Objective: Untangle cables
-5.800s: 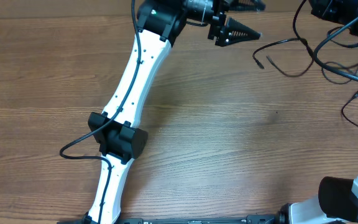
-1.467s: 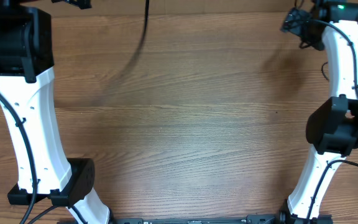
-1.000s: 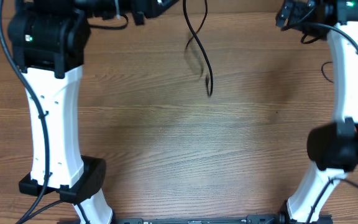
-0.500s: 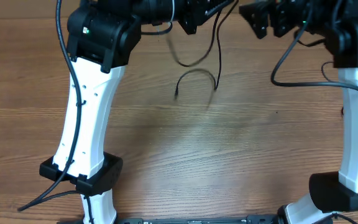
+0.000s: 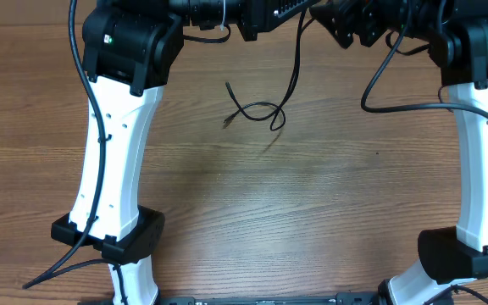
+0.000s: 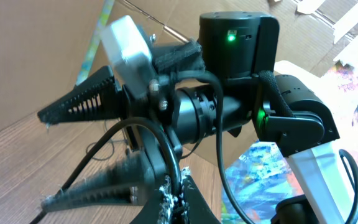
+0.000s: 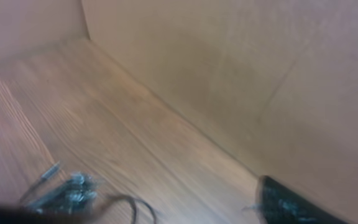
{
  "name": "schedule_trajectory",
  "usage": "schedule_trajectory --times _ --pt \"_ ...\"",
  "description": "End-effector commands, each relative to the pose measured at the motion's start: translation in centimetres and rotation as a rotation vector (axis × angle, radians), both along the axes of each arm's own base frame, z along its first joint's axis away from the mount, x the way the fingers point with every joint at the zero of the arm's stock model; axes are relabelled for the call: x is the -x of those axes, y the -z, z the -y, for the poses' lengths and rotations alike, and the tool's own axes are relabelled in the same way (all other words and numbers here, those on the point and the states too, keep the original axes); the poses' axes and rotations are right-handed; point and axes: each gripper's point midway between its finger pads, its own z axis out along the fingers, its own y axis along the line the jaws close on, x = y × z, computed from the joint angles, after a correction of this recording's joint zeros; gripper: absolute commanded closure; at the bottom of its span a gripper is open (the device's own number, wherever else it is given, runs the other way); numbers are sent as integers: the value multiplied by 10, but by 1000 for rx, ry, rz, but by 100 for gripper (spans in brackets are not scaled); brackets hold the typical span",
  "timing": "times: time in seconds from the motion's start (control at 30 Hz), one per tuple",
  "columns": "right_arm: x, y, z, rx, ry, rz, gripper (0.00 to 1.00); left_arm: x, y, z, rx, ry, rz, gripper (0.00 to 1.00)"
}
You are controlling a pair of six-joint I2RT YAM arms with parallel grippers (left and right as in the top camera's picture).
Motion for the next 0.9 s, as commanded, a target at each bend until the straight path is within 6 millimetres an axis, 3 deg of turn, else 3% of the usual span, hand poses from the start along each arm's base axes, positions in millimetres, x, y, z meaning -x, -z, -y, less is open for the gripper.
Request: schedule_trajectory --times 0.0,0.07,0.27,0.3,0.33,0.37,0.4,0.47,0.57,0.7,0.87 --pt "4 -10 -9 -76 -24 -12 44 8 -6 -1 13 25 -12 96" --pt "2 -14 -10 -94 -19 -8 96 8 -6 -1 13 26 -13 96" --pt "-11 -15 0 -98 62 -4 96 4 -1 -2 -4 -2 -21 96" --pt "-23 -16 16 -93 175 6 96 -5 7 -5 -33 -61 -19 86" --pt "-30 -19 30 -90 261 18 96 -12 12 -7 -56 -105 -19 64" --pt "-37 -24 48 -87 357 35 96 -23 23 -11 -107 -185 -13 11" --pt "-42 -30 69 -84 474 55 96 -35 36 -16 -167 -277 -9 0" --pt "-42 -48 120 -92 745 107 96 -59 59 -31 -305 -497 -4 0" --pt "-20 -80 182 -73 1056 212 96 -78 69 -45 -418 -714 47 0" --pt "32 -115 255 -30 1411 335 96 -88 64 -58 -474 -893 109 0" --pt "98 -143 328 65 1751 439 96 -90 67 -58 -484 -896 105 0"
